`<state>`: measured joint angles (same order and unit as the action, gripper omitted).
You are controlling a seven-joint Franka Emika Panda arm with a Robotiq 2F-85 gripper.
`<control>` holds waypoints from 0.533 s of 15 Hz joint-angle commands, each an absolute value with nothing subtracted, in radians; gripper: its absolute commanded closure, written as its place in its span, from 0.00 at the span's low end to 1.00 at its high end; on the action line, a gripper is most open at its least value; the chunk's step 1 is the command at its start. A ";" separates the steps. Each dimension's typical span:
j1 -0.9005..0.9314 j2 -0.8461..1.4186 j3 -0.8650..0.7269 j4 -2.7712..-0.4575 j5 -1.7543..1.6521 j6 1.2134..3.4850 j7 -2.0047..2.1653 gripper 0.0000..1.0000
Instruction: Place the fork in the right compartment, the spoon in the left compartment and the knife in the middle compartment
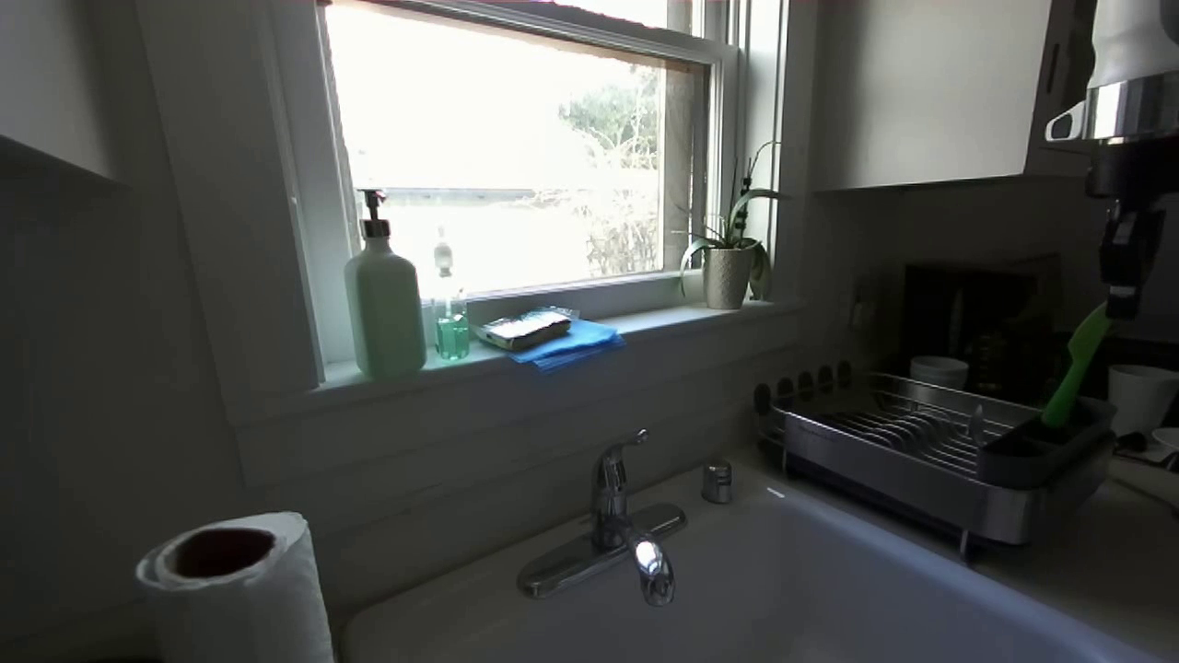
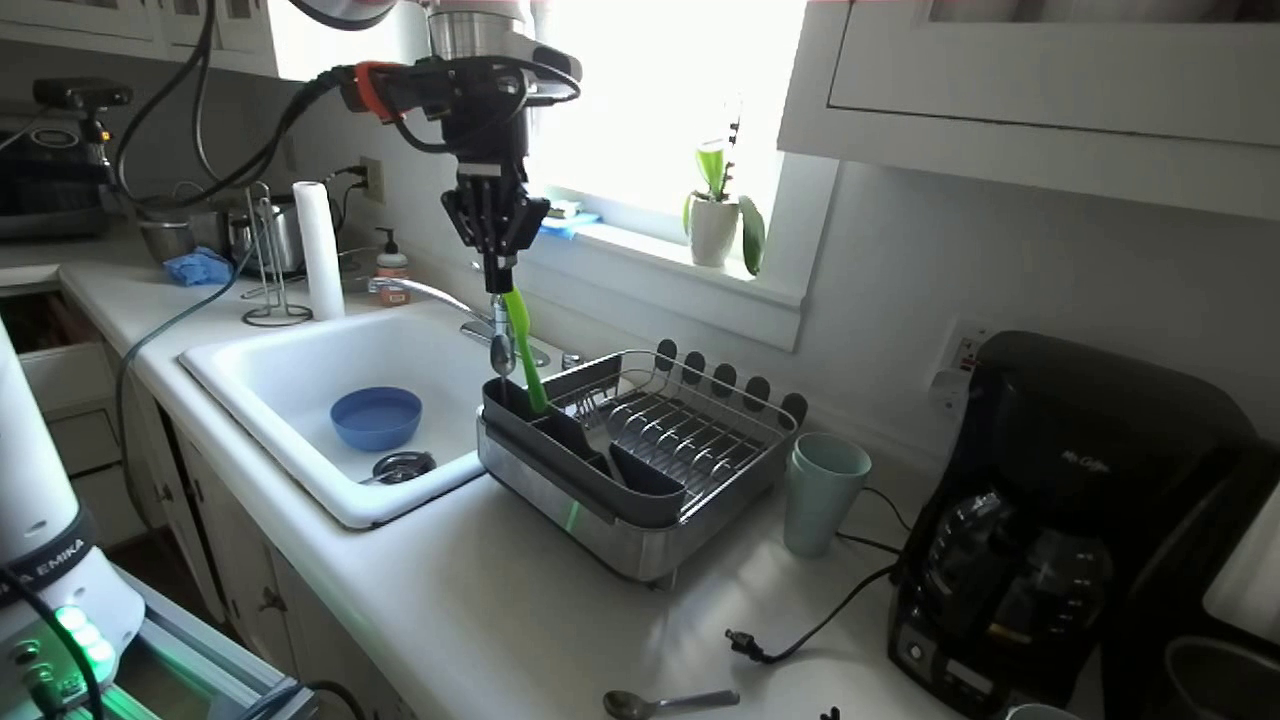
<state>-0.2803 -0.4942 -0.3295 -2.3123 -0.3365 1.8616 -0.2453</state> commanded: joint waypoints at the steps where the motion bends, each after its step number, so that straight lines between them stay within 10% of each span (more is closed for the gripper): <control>1: -0.300 -0.438 -0.326 -2.279 -0.386 1.852 -0.241 0.99; 8: -0.318 -0.375 -0.350 -2.297 -0.425 1.911 -0.248 0.99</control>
<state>-0.3125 -0.4111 -0.3358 -2.2997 -0.4229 1.8840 -0.2420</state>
